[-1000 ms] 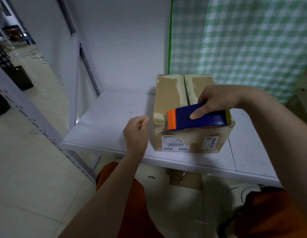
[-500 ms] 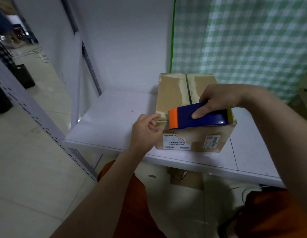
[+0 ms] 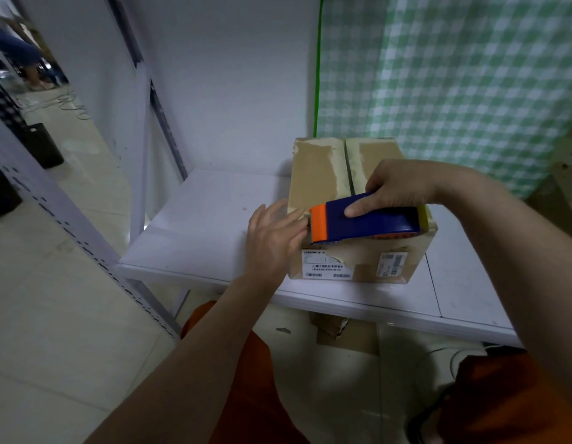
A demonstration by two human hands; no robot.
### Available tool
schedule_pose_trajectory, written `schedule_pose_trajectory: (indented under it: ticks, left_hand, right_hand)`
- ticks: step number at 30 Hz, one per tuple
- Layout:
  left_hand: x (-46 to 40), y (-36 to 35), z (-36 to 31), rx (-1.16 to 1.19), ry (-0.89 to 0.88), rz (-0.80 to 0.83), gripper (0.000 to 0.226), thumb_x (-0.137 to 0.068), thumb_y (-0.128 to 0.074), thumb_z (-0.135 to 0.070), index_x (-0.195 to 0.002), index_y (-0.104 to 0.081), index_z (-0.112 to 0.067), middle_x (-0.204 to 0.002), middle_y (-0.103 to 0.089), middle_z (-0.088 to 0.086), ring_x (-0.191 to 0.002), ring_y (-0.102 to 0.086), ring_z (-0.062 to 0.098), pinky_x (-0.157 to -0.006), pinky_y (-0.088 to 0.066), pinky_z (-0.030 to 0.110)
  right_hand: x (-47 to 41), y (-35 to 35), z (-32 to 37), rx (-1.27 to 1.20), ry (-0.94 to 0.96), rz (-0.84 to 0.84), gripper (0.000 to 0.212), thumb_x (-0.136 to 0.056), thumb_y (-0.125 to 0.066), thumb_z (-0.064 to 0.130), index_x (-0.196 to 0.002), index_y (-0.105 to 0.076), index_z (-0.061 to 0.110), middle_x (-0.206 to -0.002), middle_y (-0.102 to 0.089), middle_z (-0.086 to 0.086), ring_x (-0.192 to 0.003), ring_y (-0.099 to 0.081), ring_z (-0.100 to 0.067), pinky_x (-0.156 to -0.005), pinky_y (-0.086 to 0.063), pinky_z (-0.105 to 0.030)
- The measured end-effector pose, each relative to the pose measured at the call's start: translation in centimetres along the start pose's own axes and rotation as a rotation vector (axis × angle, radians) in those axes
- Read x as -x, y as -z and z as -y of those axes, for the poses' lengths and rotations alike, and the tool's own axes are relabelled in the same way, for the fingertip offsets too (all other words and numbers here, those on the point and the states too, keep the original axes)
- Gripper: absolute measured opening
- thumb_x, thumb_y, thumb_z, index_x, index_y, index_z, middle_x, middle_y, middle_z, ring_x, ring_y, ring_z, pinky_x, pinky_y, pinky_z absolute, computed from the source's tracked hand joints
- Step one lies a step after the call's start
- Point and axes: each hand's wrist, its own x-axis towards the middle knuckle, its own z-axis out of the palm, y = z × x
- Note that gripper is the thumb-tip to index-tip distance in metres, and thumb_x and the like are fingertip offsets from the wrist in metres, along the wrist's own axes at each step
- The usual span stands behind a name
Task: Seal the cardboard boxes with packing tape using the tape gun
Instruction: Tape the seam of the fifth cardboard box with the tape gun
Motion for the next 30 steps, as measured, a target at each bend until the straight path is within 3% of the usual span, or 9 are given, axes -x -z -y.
schedule_pose_trajectory:
  ticks: [4, 13, 18, 21, 25, 30]
  left_hand:
    - [0.4, -0.6, 0.4, -0.091, -0.013, 0.031, 0.037, -0.093, -0.044, -0.034, -0.120, -0.066, -0.021, -0.121, -0.067, -0.003, -0.130, -0.048, 0.029, -0.109, -0.028, 0.055]
    - [0.4, -0.3, 0.4, -0.104, 0.018, 0.013, 0.034, -0.090, -0.049, -0.038, -0.109, -0.072, -0.024, -0.116, -0.068, -0.004, -0.124, -0.055, 0.029, -0.104, -0.032, 0.063]
    - [-0.3, -0.5, -1.6, -0.128, 0.026, 0.035, 0.038, -0.094, -0.043, -0.034, -0.107, -0.073, -0.014, -0.118, -0.068, 0.003, -0.126, -0.052, 0.029, -0.111, -0.027, 0.054]
    - [-1.0, -1.4, -3.7, 0.035, -0.089, 0.040, 0.035, -0.094, -0.046, -0.023, -0.110, -0.069, -0.003, -0.118, -0.067, 0.012, -0.118, -0.058, 0.029, -0.109, -0.035, 0.041]
    - [-1.1, -2.3, -5.0, 0.019, -0.112, 0.054, 0.037, -0.092, -0.043, -0.019, -0.111, -0.068, -0.001, -0.113, -0.069, 0.015, -0.108, -0.065, 0.030, -0.100, -0.041, 0.046]
    - [-0.7, -3.1, -4.4, 0.015, -0.109, 0.014, 0.035, -0.094, -0.044, -0.019, -0.117, -0.066, -0.004, -0.119, -0.067, 0.011, -0.117, -0.060, 0.027, -0.104, -0.041, 0.039]
  right_hand:
    - [-0.1, 0.0, -0.1, 0.000, -0.006, -0.014, 0.045, -0.072, -0.069, 0.057, -0.083, -0.070, 0.013, -0.079, -0.070, -0.002, -0.074, -0.065, -0.016, -0.065, -0.049, -0.027]
    - [1.9, 1.9, -2.7, 0.096, -0.141, 0.006, 0.051, -0.070, -0.071, 0.058, -0.084, -0.072, 0.009, -0.082, -0.071, -0.006, -0.076, -0.065, -0.021, -0.072, -0.049, -0.032]
    - [2.4, 1.5, -3.9, 0.064, -0.118, -0.043, 0.047, -0.071, -0.072, 0.056, -0.080, -0.071, 0.009, -0.078, -0.070, -0.006, -0.073, -0.065, -0.021, -0.067, -0.047, -0.031]
    - [2.4, 1.6, -3.8, 0.050, -0.117, -0.066, 0.045, -0.072, -0.072, 0.055, -0.078, -0.070, 0.010, -0.076, -0.068, -0.005, -0.070, -0.063, -0.019, -0.063, -0.045, -0.029]
    - [2.1, 1.4, -3.9, 0.048, -0.096, -0.059, 0.041, -0.073, -0.071, 0.054, -0.074, -0.067, 0.013, -0.074, -0.066, -0.002, -0.068, -0.061, -0.016, -0.058, -0.043, -0.026]
    - [2.2, 1.3, -4.2, 0.033, -0.097, -0.062, 0.043, -0.073, -0.071, 0.055, -0.079, -0.068, 0.012, -0.075, -0.066, -0.002, -0.068, -0.061, -0.015, -0.056, -0.042, -0.024]
